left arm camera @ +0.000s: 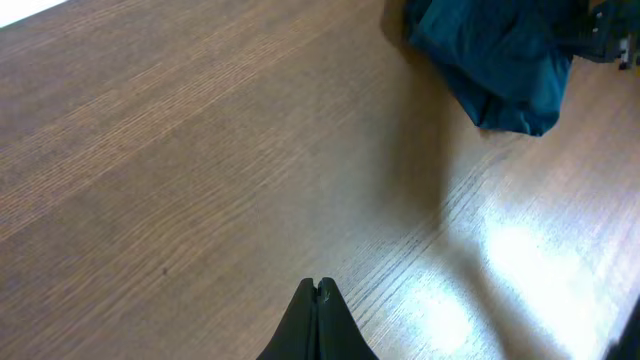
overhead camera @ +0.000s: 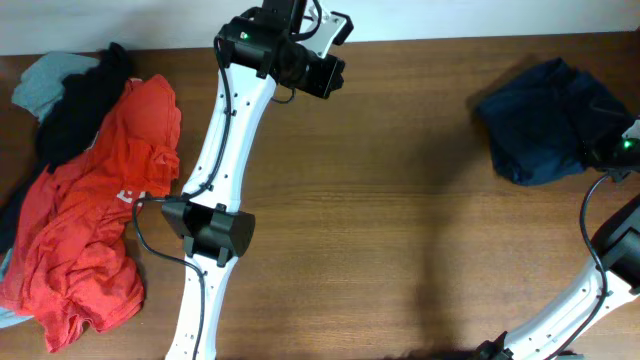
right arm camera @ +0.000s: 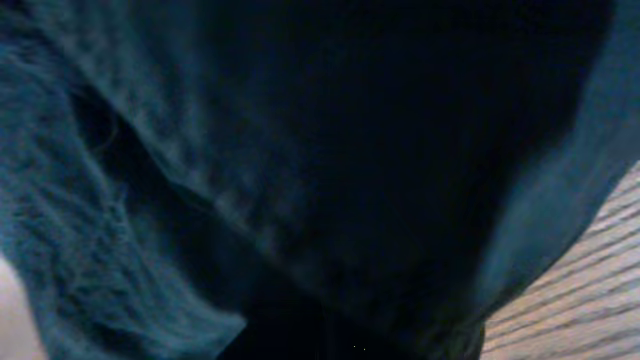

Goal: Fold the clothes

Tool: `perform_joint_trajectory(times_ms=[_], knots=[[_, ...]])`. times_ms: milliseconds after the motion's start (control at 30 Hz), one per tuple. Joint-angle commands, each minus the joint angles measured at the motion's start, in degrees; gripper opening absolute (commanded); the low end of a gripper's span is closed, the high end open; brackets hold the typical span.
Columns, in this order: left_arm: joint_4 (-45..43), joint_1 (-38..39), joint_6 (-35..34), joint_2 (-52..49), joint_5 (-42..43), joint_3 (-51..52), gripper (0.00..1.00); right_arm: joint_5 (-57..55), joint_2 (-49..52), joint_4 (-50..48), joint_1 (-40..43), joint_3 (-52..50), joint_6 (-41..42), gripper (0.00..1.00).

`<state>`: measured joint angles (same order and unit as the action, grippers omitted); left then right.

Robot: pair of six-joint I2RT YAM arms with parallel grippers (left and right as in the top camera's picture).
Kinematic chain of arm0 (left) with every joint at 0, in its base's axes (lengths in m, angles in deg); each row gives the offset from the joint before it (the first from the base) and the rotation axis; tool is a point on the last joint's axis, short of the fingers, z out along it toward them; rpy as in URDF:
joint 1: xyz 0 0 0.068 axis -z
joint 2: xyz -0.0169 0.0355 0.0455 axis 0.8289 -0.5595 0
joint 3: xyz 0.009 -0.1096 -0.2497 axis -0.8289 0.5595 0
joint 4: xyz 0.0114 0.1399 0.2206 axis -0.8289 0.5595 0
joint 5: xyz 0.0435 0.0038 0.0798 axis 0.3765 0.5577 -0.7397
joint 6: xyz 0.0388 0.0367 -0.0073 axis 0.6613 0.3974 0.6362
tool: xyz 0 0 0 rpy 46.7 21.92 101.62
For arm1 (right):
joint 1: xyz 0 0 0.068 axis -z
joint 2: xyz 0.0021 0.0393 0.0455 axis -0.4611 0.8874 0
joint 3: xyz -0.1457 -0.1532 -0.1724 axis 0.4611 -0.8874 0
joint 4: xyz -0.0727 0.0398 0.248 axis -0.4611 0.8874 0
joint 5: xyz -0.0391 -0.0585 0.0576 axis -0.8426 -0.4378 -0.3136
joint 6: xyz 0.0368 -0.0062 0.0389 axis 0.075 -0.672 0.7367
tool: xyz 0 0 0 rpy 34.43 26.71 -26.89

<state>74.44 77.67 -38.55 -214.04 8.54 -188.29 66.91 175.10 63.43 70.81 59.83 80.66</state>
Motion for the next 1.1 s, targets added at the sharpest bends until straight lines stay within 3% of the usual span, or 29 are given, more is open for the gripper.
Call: perform_joint_trajectory(times_ms=[0, 267, 367, 567, 800, 933, 1067], knots=[[0.20, 0.07, -0.48, 0.28, -1.03, -1.11, 0.00, -4.90, 2.58, 0.68, -0.33, -0.31, -1.07, 0.04], [-0.11, 0.07, -0.48, 0.31, -4.81, -1.14, 0.00, 2.01, 0.68, 1.64, -0.17, 2.23, 0.07, 0.05], [-0.57, 0.00, -0.13, 0.31, -5.60, -1.73, 0.00, 4.90, -1.20, 3.17, -0.22, 5.11, 0.87, 0.23], [-0.59, -0.15, -0.09, 0.31, -6.40, -4.96, 0.00, 6.32, -4.70, 9.66, -0.24, 14.36, 2.43, 0.44], [5.05, -0.15, -0.09, 0.31, -7.69, -15.28, 0.00, 6.54, -8.81, 18.38, -2.10, 25.92, 0.85, 0.51], [6.93, -0.15, -0.81, 4.44, -12.70, -15.39, 0.00, 8.07, -12.79, 22.32, -5.57, 30.36, -1.81, 0.52], [8.63, -0.15, -5.95, 10.45, -20.26, -15.39, 0.00, 4.26, -17.79, 27.02, -11.89, 32.52, -5.64, 0.52]])
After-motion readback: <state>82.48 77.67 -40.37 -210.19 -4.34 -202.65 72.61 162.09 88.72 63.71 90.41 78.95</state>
